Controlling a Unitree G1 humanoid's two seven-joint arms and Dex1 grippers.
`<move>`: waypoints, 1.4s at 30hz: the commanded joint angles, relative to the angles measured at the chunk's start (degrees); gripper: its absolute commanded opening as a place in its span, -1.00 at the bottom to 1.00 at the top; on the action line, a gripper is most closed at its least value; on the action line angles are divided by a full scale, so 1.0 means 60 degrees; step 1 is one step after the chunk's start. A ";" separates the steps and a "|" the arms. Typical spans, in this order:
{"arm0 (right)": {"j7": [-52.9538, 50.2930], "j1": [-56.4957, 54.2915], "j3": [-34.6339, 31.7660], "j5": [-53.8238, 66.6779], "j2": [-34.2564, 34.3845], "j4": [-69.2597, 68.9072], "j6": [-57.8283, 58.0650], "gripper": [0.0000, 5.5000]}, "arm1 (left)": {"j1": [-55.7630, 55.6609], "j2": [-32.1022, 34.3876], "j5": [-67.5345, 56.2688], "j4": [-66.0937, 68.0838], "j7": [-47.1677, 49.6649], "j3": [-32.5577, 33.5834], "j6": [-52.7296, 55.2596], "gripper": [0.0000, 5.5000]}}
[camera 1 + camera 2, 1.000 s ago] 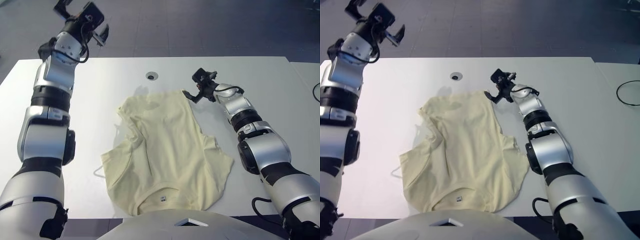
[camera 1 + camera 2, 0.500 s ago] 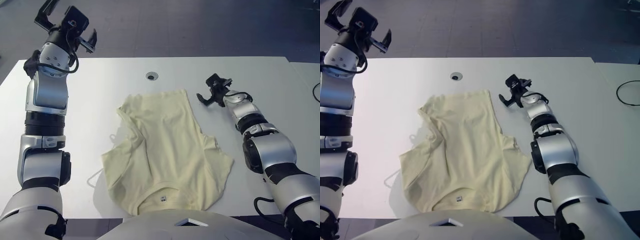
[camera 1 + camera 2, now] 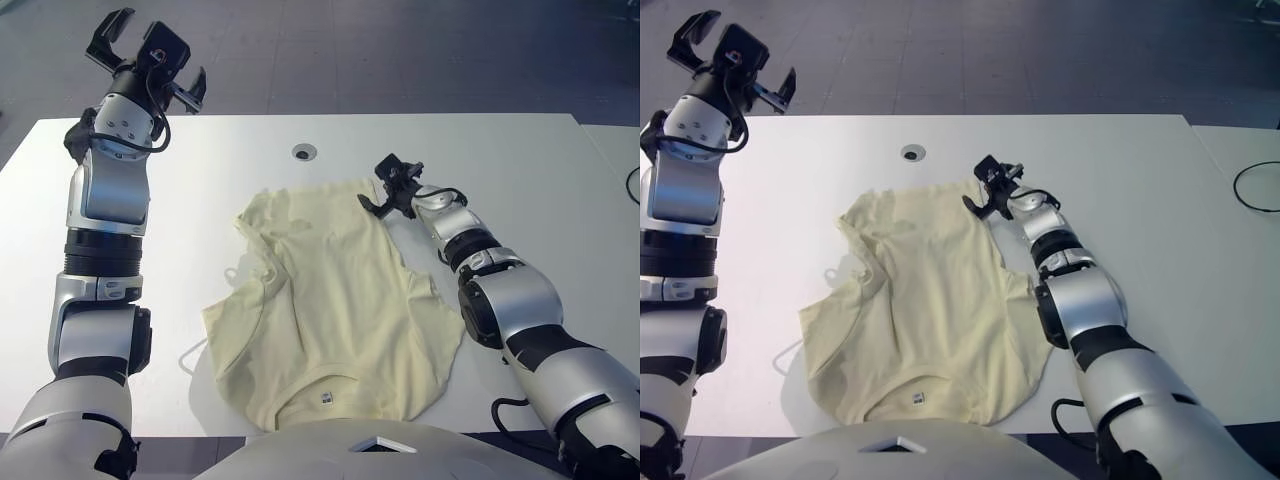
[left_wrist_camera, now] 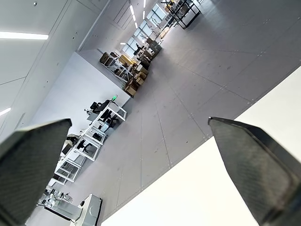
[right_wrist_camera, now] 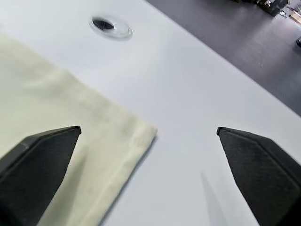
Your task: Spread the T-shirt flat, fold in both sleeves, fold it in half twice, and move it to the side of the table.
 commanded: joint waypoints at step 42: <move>-0.1901 1.5475 -0.7360 1.1736 0.0273 -1.7784 0.8136 0.96 | 1.0398 -0.3369 -0.8560 -0.6438 -0.2990 0.9516 0.9405 0.96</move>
